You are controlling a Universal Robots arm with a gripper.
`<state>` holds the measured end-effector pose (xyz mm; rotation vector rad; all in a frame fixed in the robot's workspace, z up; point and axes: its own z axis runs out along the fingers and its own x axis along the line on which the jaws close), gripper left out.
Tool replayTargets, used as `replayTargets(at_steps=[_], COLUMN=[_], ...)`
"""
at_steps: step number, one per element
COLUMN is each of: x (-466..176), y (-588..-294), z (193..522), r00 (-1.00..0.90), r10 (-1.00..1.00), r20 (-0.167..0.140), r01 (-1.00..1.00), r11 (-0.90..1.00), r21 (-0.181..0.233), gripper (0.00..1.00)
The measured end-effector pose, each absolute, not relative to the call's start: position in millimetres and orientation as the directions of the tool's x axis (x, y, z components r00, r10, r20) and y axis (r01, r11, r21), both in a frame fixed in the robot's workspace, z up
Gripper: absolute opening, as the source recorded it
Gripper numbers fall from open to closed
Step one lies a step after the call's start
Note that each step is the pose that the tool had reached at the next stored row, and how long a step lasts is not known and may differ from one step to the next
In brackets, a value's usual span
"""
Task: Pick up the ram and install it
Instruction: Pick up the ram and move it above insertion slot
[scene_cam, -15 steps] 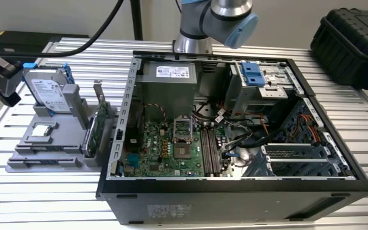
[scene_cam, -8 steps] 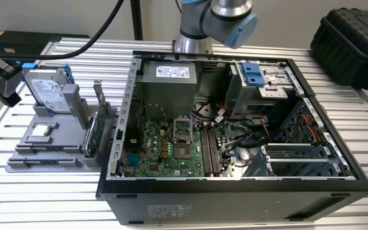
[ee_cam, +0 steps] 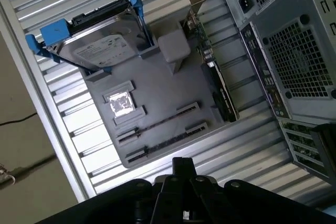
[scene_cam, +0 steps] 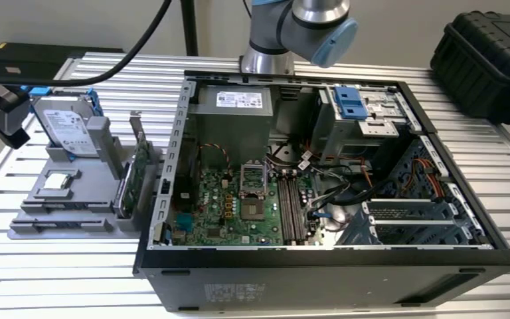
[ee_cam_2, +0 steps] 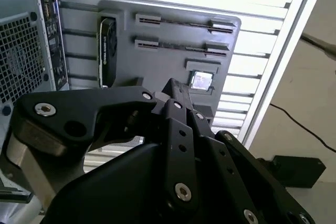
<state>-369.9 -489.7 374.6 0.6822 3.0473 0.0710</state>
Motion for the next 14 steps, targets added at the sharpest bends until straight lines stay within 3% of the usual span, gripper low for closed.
replayTargets(at_steps=[14], x=[-370.0], y=[-489.7], z=[374.2], r00=[-0.871], r10=[0.491], r20=[-0.008], r01=[0.490], r11=[0.870], r21=[0.048], gripper=[0.00])
